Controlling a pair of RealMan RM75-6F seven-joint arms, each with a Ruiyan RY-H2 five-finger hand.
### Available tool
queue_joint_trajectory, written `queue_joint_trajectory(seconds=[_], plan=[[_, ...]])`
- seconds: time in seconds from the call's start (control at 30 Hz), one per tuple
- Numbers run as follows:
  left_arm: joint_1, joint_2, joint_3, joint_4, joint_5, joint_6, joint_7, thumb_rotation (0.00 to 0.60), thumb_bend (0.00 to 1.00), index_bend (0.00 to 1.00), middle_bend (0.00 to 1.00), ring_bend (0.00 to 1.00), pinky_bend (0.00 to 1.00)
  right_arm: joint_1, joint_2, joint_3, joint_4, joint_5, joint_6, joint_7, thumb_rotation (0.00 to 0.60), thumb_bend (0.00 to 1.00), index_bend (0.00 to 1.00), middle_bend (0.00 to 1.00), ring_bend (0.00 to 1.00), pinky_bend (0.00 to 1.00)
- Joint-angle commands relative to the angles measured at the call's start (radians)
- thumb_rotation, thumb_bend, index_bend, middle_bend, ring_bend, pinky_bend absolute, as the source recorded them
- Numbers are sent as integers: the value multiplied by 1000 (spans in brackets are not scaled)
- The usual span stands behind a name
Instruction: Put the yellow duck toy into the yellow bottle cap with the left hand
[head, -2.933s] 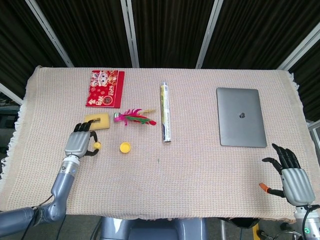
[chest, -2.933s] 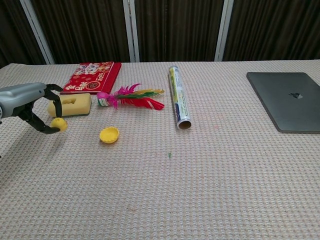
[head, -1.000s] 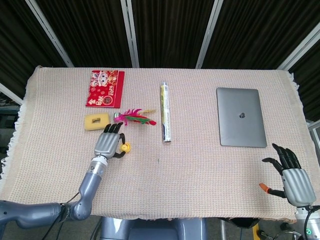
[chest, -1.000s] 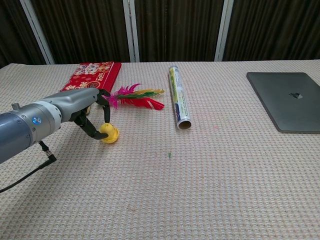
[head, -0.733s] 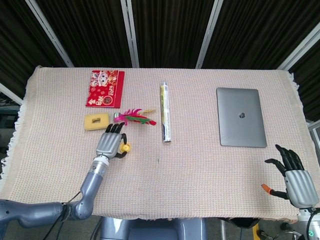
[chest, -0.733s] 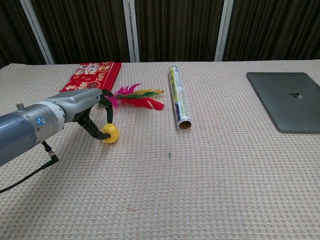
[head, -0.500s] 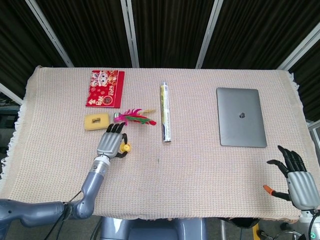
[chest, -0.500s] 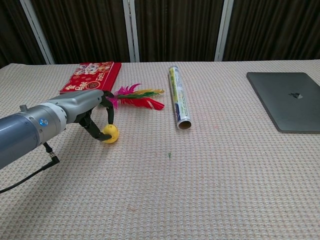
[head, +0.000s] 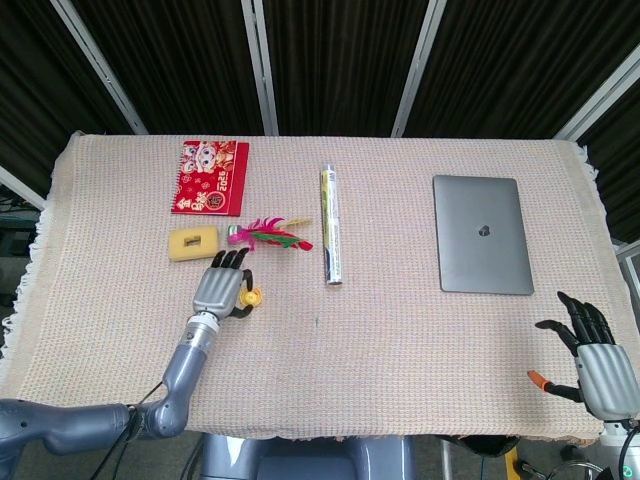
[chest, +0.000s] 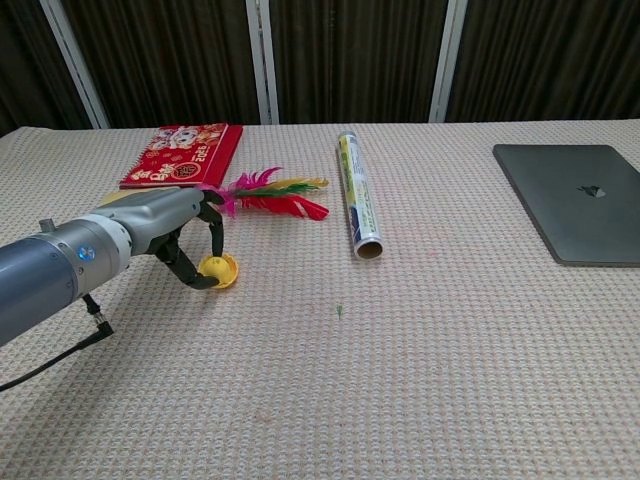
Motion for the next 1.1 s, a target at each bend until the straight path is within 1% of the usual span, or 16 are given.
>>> queue_joint_trajectory(seconds=[0.03, 0.5, 1.1], plan=[[2, 3, -1, 2, 0, 1, -2, 600, 317, 548, 24, 43, 0, 1, 0, 0, -1, 1, -3, 0, 600, 20, 315, 8, 0, 0], [20, 24, 3, 0, 5, 8, -16, 600, 317, 536, 24, 43, 0, 3, 1, 2, -4, 2, -8, -1, 600, 20, 316, 8, 0, 0], [10, -9, -6, 26, 26, 14, -16, 600, 315, 534, 25, 45, 0, 4, 1, 3, -2, 1, -10, 6, 600, 20, 316, 8, 0, 0]])
